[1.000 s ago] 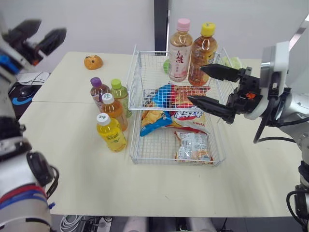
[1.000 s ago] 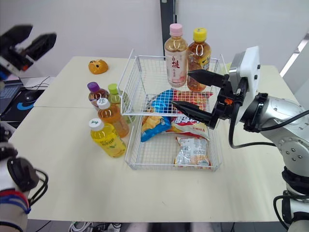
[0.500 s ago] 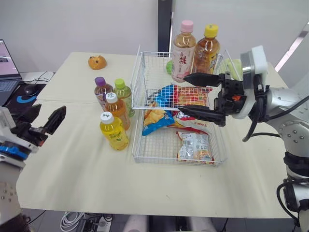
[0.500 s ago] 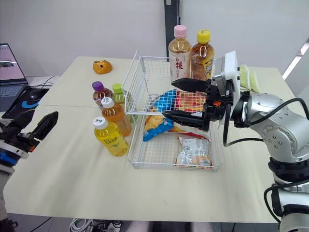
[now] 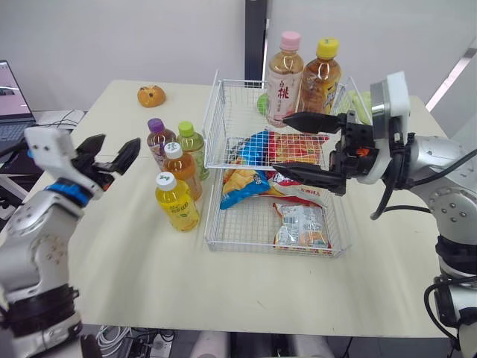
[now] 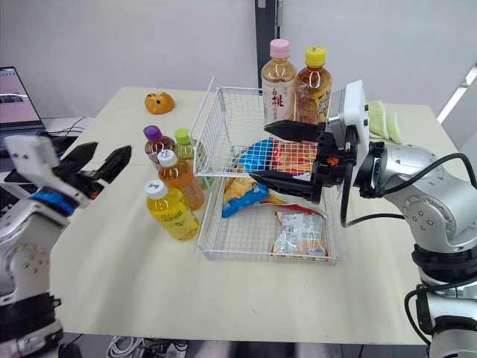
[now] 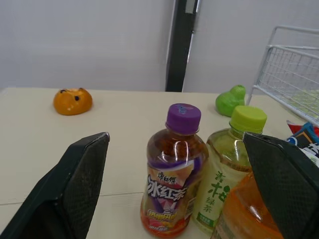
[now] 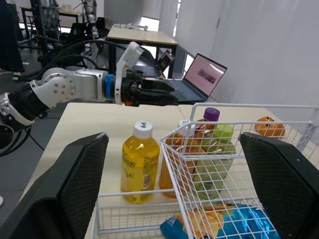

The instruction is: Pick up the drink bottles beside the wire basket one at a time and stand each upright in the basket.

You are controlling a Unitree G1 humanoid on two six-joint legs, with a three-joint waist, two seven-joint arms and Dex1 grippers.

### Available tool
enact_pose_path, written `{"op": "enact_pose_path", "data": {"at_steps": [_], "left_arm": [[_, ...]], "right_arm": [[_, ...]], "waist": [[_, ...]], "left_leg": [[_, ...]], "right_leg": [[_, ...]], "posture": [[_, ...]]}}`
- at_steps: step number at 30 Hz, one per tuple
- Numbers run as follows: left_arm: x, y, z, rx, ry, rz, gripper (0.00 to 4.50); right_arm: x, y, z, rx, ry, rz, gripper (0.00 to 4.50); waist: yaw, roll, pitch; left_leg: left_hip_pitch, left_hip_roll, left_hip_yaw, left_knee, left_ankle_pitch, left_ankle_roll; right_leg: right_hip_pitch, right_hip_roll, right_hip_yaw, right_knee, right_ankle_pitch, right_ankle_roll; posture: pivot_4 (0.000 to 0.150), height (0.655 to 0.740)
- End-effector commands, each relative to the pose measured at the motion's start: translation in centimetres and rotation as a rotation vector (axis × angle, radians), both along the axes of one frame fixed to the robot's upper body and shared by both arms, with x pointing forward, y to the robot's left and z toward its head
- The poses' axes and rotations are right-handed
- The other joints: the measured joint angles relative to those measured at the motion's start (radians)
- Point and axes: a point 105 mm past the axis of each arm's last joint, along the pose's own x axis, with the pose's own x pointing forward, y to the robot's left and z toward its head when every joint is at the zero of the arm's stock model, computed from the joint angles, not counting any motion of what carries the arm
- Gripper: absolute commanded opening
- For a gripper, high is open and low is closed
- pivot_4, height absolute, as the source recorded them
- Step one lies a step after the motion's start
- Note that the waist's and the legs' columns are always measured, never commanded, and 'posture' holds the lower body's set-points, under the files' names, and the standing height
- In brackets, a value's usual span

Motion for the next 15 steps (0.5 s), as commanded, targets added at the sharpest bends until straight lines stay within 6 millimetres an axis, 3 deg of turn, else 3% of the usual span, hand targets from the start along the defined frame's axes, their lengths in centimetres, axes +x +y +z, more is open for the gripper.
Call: {"op": "enact_pose_path", "data": {"at_steps": [1, 9, 15], "left_arm": [[1.9, 0.0, 0.8, 0.049, -0.012, 0.016, 4.46], [5.4, -1.5, 1.0, 0.111, -0.009, -0.044, 4.46], [6.5, -1.5, 1.5, 0.138, -0.031, -0.03, 4.46]], "right_arm": [[-0.9, -0.5, 1.0, 0.022, -0.049, -0.029, 4.5], [-1.3, -0.8, 1.0, 0.029, -0.05, -0.085, 4.5], [-1.6, -1.0, 1.0, 0.03, -0.05, -0.111, 4.5]], "waist": [[0.0, 0.0, 0.0], [-0.003, 0.0, 0.0], [-0.003, 0.0, 0.0]], "left_leg": [[0.0, 0.0, 0.0, 0.0, 0.0, 0.0], [-0.001, 0.0, 0.0, 0.0, 0.0, 0.0], [-0.001, 0.0, 0.0, 0.0, 0.0, 0.0]], "right_leg": [[0.0, 0.0, 0.0, 0.0, 0.0, 0.0], [-0.001, 0.0, 0.0, 0.0, 0.0, 0.0], [-0.001, 0.0, 0.0, 0.0, 0.0, 0.0]], "posture": [[0.15, 0.74], [0.15, 0.74], [0.15, 0.74]]}}
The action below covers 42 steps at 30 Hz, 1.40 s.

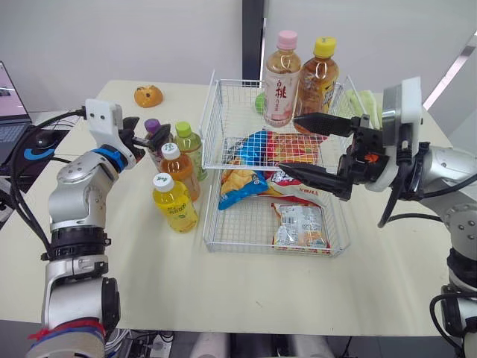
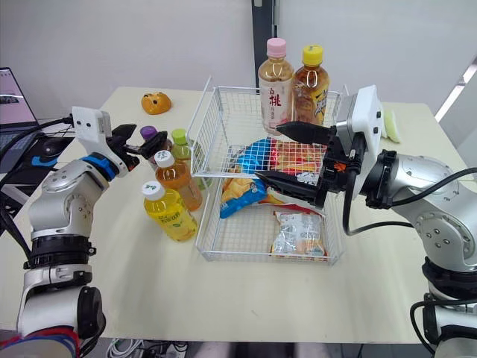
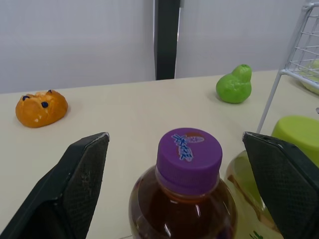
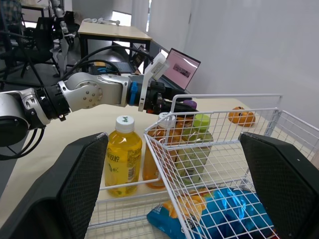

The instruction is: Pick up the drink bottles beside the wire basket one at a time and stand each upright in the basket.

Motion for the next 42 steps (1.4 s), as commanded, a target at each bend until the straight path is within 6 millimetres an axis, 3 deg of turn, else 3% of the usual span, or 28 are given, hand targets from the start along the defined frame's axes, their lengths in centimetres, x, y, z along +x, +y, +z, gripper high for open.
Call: {"op": "enact_pose_path", "data": {"at_steps": [1, 4, 7, 15, 27, 42], "left_arm": [[0.1, 0.3, 1.4, 0.03, -0.057, 0.011, 4.46], [0.2, 0.8, 1.2, 0.045, -0.053, 0.026, 4.46], [0.2, 0.9, 0.9, 0.047, -0.047, 0.018, 3.9], [0.2, 0.5, 0.6, 0.049, -0.045, -0.012, 1.36], [0.1, 0.9, 1.6, 0.068, -0.071, -0.01, 1.36], [-3.9, 4.0, 10.3, 0.149, -0.17, -0.066, 1.36]], "right_arm": [[-0.7, -0.4, 1.0, 0.012, -0.048, -0.016, 4.5], [-0.8, -0.5, 0.9, 0.011, -0.045, -0.024, 4.5], [-0.9, -0.6, 1.0, 0.014, -0.046, -0.028, 4.5], [-0.8, -0.5, 1.1, 0.013, -0.046, -0.027, 4.5], [-0.4, -0.8, 1.2, 0.008, -0.056, -0.036, 4.5], [0.1, -1.1, 1.5, 0.0, -0.08, -0.016, 4.5]], "waist": [[0.0, 0.0, 0.0], [0.0, 0.0, 0.0], [0.0, 0.0, 0.0], [0.0, 0.0, 0.0], [0.0, 0.0, 0.0], [-0.013, -0.001, 0.0]], "left_leg": [[0.0, 0.0, 0.0, 0.0, 0.0, 0.0], [0.0, 0.0, 0.0, 0.0, 0.0, 0.0], [0.0, 0.0, 0.0, 0.0, 0.0, 0.0], [0.0, 0.0, 0.0, 0.0, 0.0, 0.0], [0.0, 0.0, 0.0, 0.0, 0.0, 0.0], [-0.002, 0.0, 0.0, 0.0, 0.0, 0.0]], "right_leg": [[0.0, 0.0, 0.0, 0.0, 0.0, 0.0], [0.0, 0.0, 0.0, 0.0, 0.0, 0.0], [0.0, 0.0, 0.0, 0.0, 0.0, 0.0], [0.0, 0.0, 0.0, 0.0, 0.0, 0.0], [0.0, 0.0, 0.0, 0.0, 0.0, 0.0], [-0.002, 0.0, 0.0, -0.001, 0.0, 0.0]], "posture": [[0.15, 0.74], [0.15, 0.74], [0.15, 0.74], [0.15, 0.74], [0.15, 0.74], [0.15, 0.74]]}}
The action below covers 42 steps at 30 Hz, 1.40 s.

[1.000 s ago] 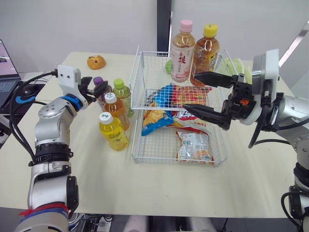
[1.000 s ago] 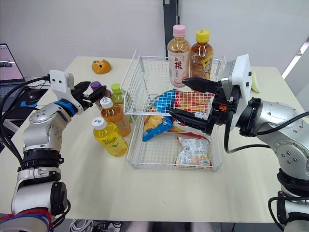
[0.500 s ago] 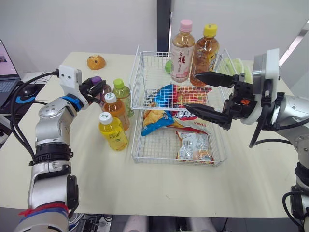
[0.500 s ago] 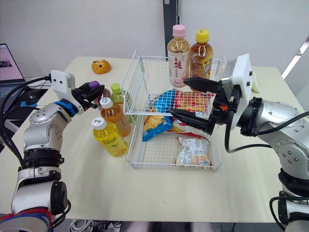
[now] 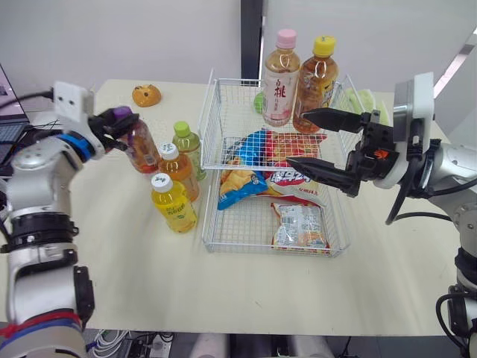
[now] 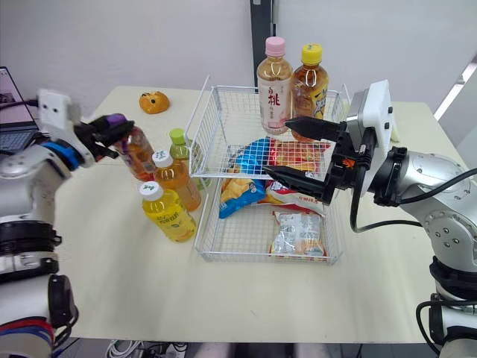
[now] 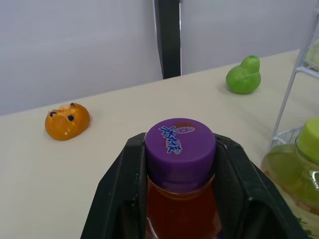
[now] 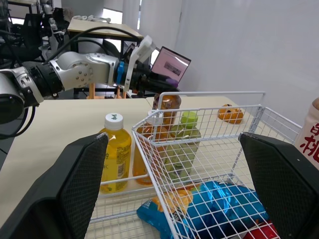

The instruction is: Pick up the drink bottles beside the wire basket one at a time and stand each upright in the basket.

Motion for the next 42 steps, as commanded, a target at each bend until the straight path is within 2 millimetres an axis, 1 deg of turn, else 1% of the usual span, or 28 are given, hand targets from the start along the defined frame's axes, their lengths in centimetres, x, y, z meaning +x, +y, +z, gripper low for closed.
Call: {"op": "enact_pose_path", "data": {"at_steps": [1, 6, 14, 18, 20, 26, 31, 35, 38, 42], "left_arm": [[-2.2, -0.2, 5.9, 0.036, -0.156, -0.054, 1.36], [-3.6, 0.3, 8.8, 0.072, -0.181, -0.09, 1.36], [-5.7, -1.3, 13.1, 0.115, -0.216, -0.218, 1.36], [-6.6, -2.5, 16.1, 0.109, -0.272, -0.274, 1.36], [-6.8, -3.2, 17.1, 0.11, -0.282, -0.31, 1.36], [-7.4, -6.4, 20.0, 0.099, -0.328, -0.455, 1.36], [-7.2, -9.6, 21.3, 0.074, -0.345, -0.593, 1.36], [-6.2, -12.2, 21.2, 0.094, -0.336, -0.672, 1.36], [-5.4, -13.7, 21.2, 0.083, -0.334, -0.709, 1.36], [-3.6, -15.9, 20.6, 0.044, -0.326, -0.726, 1.36]], "right_arm": [[-0.3, -0.2, 1.2, 0.005, -0.061, 0.01, 4.5], [-0.1, -0.2, 1.5, 0.001, -0.073, 0.015, 4.5], [0.2, -0.3, 1.8, -0.002, -0.087, 0.017, 4.5], [0.2, -0.4, 2.0, -0.003, -0.097, 0.007, 4.5], [0.2, -0.5, 2.0, -0.003, -0.101, 0.002, 4.5], [0.2, -1.0, 2.1, 0.008, -0.113, -0.048, 4.5], [0.0, -1.6, 2.1, 0.011, -0.123, -0.109, 4.5], [-0.3, -2.1, 2.4, 0.029, -0.139, -0.159, 4.5], [-0.3, -2.4, 2.5, 0.03, -0.155, -0.202, 4.5], [-0.7, -2.6, 2.4, 0.032, -0.162, -0.238, 4.5]], "waist": [[0.0, 0.0, 0.0], [-0.001, 0.0, 0.0], [-0.003, 0.0, 0.0], [-0.003, 0.0, 0.001], [-0.005, 0.0, 0.001], [-0.005, 0.0, 0.001], [-0.004, 0.0, 0.001], [-0.007, 0.0, 0.001], [-0.007, 0.0, 0.001], [-0.007, 0.0, 0.001]], "left_leg": [[0.0, 0.0, 0.0, 0.0, 0.0, 0.0], [0.0, 0.0, 0.0, 0.0, 0.0, 0.0], [0.0, 0.0, 0.0, 0.0, 0.0, 0.0], [0.0, 0.0, 0.0, 0.0, 0.0, 0.0], [0.0, 0.0, 0.0, 0.0, 0.0, 0.0], [0.0, 0.0, 0.0, 0.001, 0.0, 0.0], [-0.001, 0.0, 0.0, 0.001, 0.0, 0.0], [-0.001, 0.0, 0.001, 0.001, 0.0, 0.0], [-0.001, 0.0, 0.001, 0.001, 0.0, 0.0], [-0.001, 0.0, 0.001, 0.001, 0.0, 0.0]], "right_leg": [[0.0, 0.0, 0.0, 0.0, 0.0, 0.0], [0.0, 0.0, 0.0, 0.0, 0.0, 0.0], [0.0, 0.0, 0.0, 0.0, 0.0, 0.0], [0.0, 0.0, 0.0, 0.0, 0.0, 0.0], [0.0, 0.0, 0.0, 0.0, 0.0, 0.0], [0.0, 0.001, 0.0, 0.0, 0.0, 0.0], [0.0, 0.001, 0.0, 0.0, 0.0, 0.001], [0.0, 0.001, 0.0, 0.001, 0.0, 0.001], [0.0, 0.001, 0.0, 0.001, 0.0, 0.001], [-0.001, 0.001, 0.0, 0.001, 0.0, 0.001]], "posture": [[0.15, 0.74], [0.15, 0.74], [0.15, 0.74], [0.15, 0.74], [0.15, 0.74], [0.15, 0.74], [0.15, 0.74], [0.15, 0.74], [0.15, 0.74], [0.15, 0.74]]}}
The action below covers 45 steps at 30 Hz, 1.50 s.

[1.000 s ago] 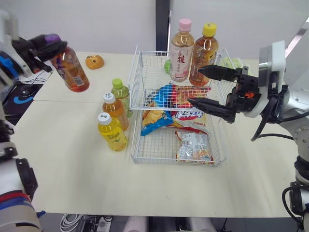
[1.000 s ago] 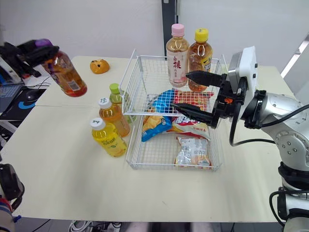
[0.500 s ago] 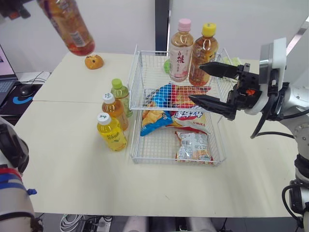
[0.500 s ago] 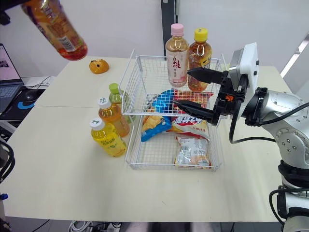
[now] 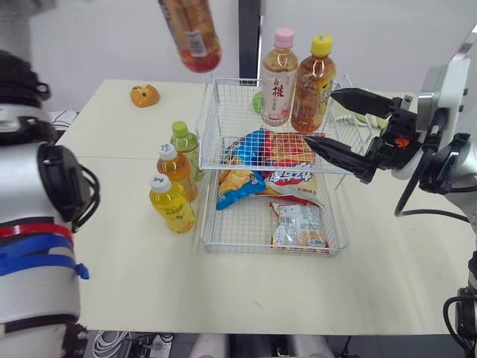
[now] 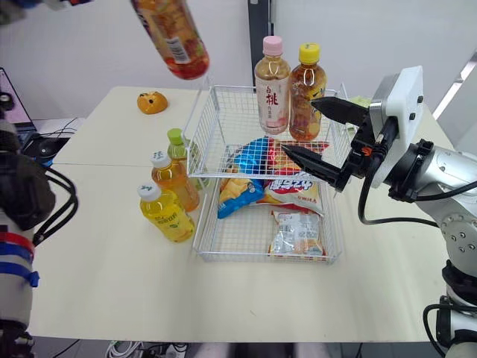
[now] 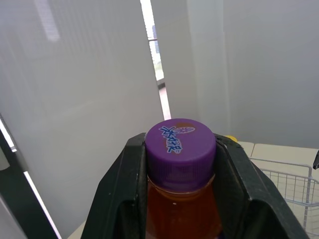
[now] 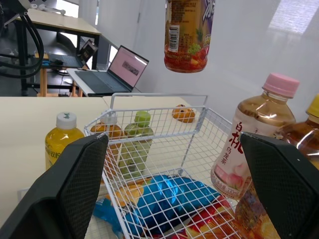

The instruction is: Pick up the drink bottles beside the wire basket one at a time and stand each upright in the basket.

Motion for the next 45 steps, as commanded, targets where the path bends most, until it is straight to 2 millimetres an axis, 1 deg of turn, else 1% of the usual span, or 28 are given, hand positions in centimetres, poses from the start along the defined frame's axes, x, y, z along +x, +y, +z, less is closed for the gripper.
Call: {"op": "enact_pose_path", "data": {"at_steps": [1, 3, 6, 12, 18, 22, 27, 31, 33, 34, 37, 39, 41, 45], "left_arm": [[-0.6, -1.3, 2.3, -0.035, -0.103, -0.009, 1.36], [0.3, -2.1, 1.6, -0.037, -0.082, -0.009, 1.36], [2.1, -3.6, -0.3, -0.03, -0.026, 0.008, 1.36], [4.6, -4.9, -3.6, 0.018, 0.02, 0.075, 1.36], [5.7, -5.7, -5.8, 0.03, 0.07, 0.082, 1.36], [6.1, -6.0, -7.1, 0.043, 0.11, 0.07, 1.36], [6.6, -5.8, -8.0, 0.06, 0.135, 0.1, 1.36], [6.6, -5.9, -8.5, 0.08, 0.138, 0.088, 1.36], [6.6, -5.8, -8.5, 0.084, 0.131, 0.088, 2.11], [6.5, -5.8, -8.5, 0.08, 0.132, 0.085, 2.32], [6.4, -5.4, -8.1, 0.072, 0.123, 0.086, 3.22], [6.3, -4.9, -7.6, 0.067, 0.11, 0.095, 3.85], [6.1, -3.9, -7.0, 0.058, 0.092, 0.115, 4.46], [5.6, -1.5, -5.7, 0.032, 0.068, 0.156, 4.46]], "right_arm": [[-1.0, -0.2, 1.0, 0.007, -0.061, -0.03, 4.5], [-1.2, -0.3, 0.9, 0.01, -0.063, -0.041, 4.5], [-1.4, -0.5, 1.0, 0.017, -0.071, -0.069, 4.5], [-1.6, -0.7, 0.8, 0.022, -0.069, -0.099, 4.5], [-1.7, -0.7, 0.8, 0.018, -0.065, -0.11, 4.5], [-1.6, -0.7, 0.7, 0.014, -0.058, -0.114, 4.5], [-1.7, -0.6, 0.8, 0.014, -0.056, -0.111, 4.5], [-1.7, -0.6, 0.9, 0.015, -0.054, -0.108, 4.5], [-1.7, -0.6, 0.8, 0.015, -0.048, -0.105, 4.5], [-1.7, -0.5, 0.8, 0.015, -0.046, -0.103, 4.5], [-1.6, -0.5, 0.8, 0.015, -0.045, -0.098, 4.5], [-1.5, -0.5, 0.9, 0.015, -0.047, -0.093, 4.5], [-1.4, -0.5, 0.9, 0.012, -0.047, -0.088, 4.5], [-1.3, -0.6, 0.8, 0.002, -0.043, -0.077, 4.5]], "waist": [[0.0, 0.0, 0.0], [0.0, 0.0, 0.0], [0.001, 0.0, 0.0], [0.0, 0.0, 0.0], [0.001, 0.0, 0.0], [0.001, 0.0, 0.0], [0.001, 0.0, 0.0], [0.001, 0.0, 0.0], [0.001, 0.0, 0.0], [0.001, 0.0, 0.0], [0.001, 0.0, 0.0], [0.001, 0.0, 0.0], [0.001, 0.0, 0.0], [-0.001, 0.0, 0.0]], "left_leg": [[0.0, 0.0, 0.0, 0.0, 0.0, 0.0], [0.0, 0.0, 0.0, 0.0, 0.0, 0.0], [0.0, 0.0, 0.0, 0.0, 0.0, 0.0], [0.0, 0.0, 0.001, 0.0, 0.0, 0.0], [-0.001, 0.0, 0.001, 0.0, 0.0, 0.0], [-0.001, 0.0, 0.001, 0.0, 0.0, 0.0], [0.0, 0.0, 0.001, 0.0, 0.0, 0.0], [0.0, 0.0, 0.001, 0.0, 0.0, 0.0], [0.0, 0.0, 0.001, 0.0, 0.0, 0.0], [0.0, 0.0, 0.001, 0.0, 0.0, 0.0], [0.0, 0.0, 0.002, 0.0, 0.0, 0.0], [0.0, 0.0, 0.002, 0.0, 0.0, 0.0], [0.0, 0.0, 0.002, 0.0, 0.0, 0.0], [0.0, 0.0, 0.002, 0.0, 0.0, 0.0]], "right_leg": [[0.0, 0.0, 0.0, 0.0, 0.0, 0.0], [0.0, 0.0, 0.0, 0.0, 0.0, 0.0], [0.0, 0.0, 0.0, 0.0, 0.0, 0.0], [-0.001, 0.0, 0.001, 0.0, 0.0, 0.0], [-0.001, 0.0, 0.001, 0.0, 0.0, 0.0], [-0.001, 0.0, 0.001, 0.0, 0.0, 0.0], [-0.001, 0.0, 0.001, 0.0, 0.0, 0.0], [-0.001, 0.0, 0.002, 0.001, 0.0, 0.0], [-0.001, 0.0, 0.001, 0.001, 0.0, 0.0], [-0.001, 0.0, 0.001, 0.001, 0.0, 0.0], [-0.001, 0.0, 0.001, 0.001, 0.0, 0.0], [-0.001, 0.0, 0.001, 0.001, 0.0, 0.0], [-0.001, 0.0, 0.001, 0.001, 0.0, 0.0], [-0.001, 0.0, 0.001, 0.001, 0.0, 0.0]], "posture": [[0.15, 0.74], [0.15, 0.74], [0.15, 0.74], [0.15, 0.74], [0.15, 0.74], [0.15, 0.74], [0.15, 0.74], [0.15, 0.74], [0.15, 0.74], [0.15, 0.74], [0.15, 0.74], [0.15, 0.74], [0.15, 0.74], [0.15, 0.74]]}}
